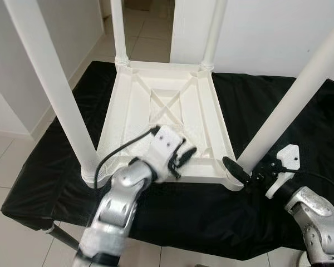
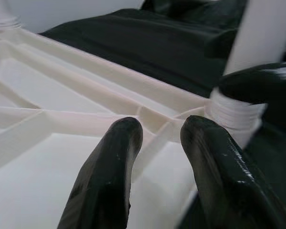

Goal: Building children table

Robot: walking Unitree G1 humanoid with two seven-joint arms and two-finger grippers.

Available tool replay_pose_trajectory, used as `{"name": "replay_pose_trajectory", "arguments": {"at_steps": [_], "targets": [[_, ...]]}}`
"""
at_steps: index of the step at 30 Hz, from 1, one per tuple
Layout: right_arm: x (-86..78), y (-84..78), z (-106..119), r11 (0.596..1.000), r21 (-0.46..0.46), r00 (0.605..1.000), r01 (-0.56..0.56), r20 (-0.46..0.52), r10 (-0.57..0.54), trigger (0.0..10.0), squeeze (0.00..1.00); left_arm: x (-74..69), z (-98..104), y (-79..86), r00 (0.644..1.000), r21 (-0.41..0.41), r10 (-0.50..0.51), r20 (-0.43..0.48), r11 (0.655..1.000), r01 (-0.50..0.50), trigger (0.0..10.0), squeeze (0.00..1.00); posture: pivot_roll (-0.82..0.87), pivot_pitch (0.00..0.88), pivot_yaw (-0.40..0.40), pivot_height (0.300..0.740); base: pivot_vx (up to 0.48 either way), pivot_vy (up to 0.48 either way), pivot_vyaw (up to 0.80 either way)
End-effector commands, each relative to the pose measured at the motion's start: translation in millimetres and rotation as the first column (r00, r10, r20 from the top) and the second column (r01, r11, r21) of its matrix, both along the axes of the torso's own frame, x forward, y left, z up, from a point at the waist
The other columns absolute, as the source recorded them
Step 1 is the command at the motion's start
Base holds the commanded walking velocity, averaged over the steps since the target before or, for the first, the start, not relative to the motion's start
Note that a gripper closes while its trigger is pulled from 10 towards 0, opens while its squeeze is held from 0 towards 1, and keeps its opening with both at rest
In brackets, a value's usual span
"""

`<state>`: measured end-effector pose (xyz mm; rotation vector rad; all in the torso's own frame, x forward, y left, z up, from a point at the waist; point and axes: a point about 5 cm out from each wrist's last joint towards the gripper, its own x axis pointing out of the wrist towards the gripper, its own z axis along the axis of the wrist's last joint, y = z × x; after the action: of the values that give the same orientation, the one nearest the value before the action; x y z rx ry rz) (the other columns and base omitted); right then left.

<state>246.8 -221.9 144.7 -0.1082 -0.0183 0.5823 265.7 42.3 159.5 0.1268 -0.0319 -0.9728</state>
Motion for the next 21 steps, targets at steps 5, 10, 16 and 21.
{"name": "replay_pose_trajectory", "arguments": {"at_steps": [5,10,16,21], "targets": [[2.4,-2.9,-1,0.999,-0.018,0.999,-0.043,0.006,0.043,10.0,0.0,-15.6,6,-4.7,0.987,-0.001,-0.158,0.031,0.987,0.158,10.0,0.0,-0.09,0.0,-0.028,0.74,0.0,0.0,0.0],[5.5,-3.4,-3,0.999,-0.019,0.999,-0.047,0.007,0.047,4.0,0.0,-16.4,5,-10.6,0.984,-0.009,-0.179,0.005,0.984,0.179,10.0,0.0,-0.1,0.0,-0.022,0.74,0.0,0.0,0.0],[5.7,-0.8,-8,0.999,-0.023,0.999,-0.032,0.019,0.033,0.0,0.0,-14.1,4,-11.6,0.983,0.004,-0.183,0.013,0.983,0.183,10.0,0.0,-0.11,0.0,-0.016,0.74,0.0,0.0,0.0],[3.2,0.8,-12,1.0,0.014,0.999,0.022,0.03,-0.023,0.0,0.0,-17.5,3,-11.4,0.982,-0.001,-0.191,0.007,0.982,0.191,10.0,0.0,-0.11,0.0,-0.02,0.74,0.0,0.0,0.0]]}}
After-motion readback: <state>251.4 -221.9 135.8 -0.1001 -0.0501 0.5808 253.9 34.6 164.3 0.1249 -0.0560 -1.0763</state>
